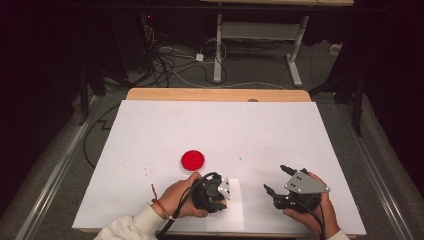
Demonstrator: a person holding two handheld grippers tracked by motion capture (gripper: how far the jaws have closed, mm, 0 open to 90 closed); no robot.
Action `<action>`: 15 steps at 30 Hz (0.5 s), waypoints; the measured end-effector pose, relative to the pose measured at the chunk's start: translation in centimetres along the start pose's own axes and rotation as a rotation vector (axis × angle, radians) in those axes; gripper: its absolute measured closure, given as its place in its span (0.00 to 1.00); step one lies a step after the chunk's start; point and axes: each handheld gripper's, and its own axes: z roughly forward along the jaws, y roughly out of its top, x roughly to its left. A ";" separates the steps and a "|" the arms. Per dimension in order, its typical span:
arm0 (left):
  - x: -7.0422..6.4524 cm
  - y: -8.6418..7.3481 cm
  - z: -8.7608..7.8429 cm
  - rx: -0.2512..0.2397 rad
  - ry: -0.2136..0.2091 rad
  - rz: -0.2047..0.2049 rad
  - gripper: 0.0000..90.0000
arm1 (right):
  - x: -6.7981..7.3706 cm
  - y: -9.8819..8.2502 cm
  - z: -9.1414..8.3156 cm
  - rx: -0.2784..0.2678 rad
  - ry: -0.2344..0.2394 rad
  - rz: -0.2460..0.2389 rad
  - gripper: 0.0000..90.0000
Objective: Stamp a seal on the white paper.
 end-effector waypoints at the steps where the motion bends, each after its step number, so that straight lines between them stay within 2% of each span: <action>1: 0.0 0.1 0.1 0.002 0.001 -0.001 0.82 | 0.0 0.0 0.0 0.001 -0.001 -0.001 0.27; 5: 0.2 0.5 0.7 0.029 0.009 0.001 0.82 | -0.1 0.0 0.0 0.002 -0.002 -0.001 0.27; 7: 0.2 0.6 1.1 0.052 -0.003 0.011 0.82 | 0.0 0.0 0.0 0.003 0.000 -0.001 0.28; 13: 0.3 0.9 1.5 0.060 -0.008 -0.001 0.82 | 0.0 -0.1 0.0 0.003 -0.002 -0.003 0.28; 15: 0.2 1.0 1.5 0.073 0.005 -0.001 0.82 | 0.0 -0.1 -0.1 0.002 -0.003 -0.003 0.28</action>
